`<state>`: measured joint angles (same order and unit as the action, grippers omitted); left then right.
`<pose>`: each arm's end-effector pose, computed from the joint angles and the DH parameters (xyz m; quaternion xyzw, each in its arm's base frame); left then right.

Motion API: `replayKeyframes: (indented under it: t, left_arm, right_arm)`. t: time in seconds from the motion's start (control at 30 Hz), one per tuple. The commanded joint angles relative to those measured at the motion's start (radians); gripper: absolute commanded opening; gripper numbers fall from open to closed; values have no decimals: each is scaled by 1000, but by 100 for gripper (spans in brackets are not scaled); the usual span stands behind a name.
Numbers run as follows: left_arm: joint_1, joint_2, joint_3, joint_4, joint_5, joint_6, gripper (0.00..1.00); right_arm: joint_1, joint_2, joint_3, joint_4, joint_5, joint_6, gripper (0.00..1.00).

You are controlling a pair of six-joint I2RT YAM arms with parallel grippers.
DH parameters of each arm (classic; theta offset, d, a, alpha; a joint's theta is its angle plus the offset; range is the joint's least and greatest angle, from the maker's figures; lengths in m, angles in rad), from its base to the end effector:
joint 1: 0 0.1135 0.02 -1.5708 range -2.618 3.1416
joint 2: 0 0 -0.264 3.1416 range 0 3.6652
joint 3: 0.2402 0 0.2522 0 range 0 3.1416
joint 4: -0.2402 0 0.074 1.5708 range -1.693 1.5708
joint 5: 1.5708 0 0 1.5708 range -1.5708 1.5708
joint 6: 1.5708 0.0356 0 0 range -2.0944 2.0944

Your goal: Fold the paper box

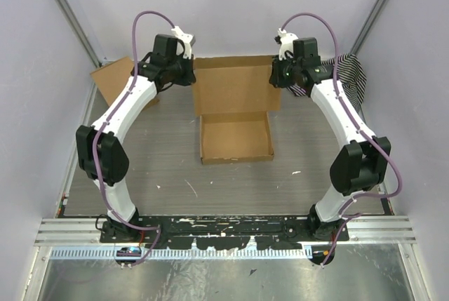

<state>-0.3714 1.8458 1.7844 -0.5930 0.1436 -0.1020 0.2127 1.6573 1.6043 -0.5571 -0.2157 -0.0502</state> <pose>0.3956 -0.1595 0.3459 0.1516 0.8822 -0.1660 0.4138 0.3696 0.0876 0.3611 -0.1649 0.8676 0.1324 0.4501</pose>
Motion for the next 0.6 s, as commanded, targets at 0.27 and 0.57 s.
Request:
replayKeyframes:
  t: [0.27,0.57]
  left_arm:
    - [-5,-149,-128,234,11,86,0]
    - [-4,-154,-143,272,39,87,0]
  right_arm:
    - [-3,-36,57,-53,171,26,48]
    - [-58,8,29,48,83,23,52]
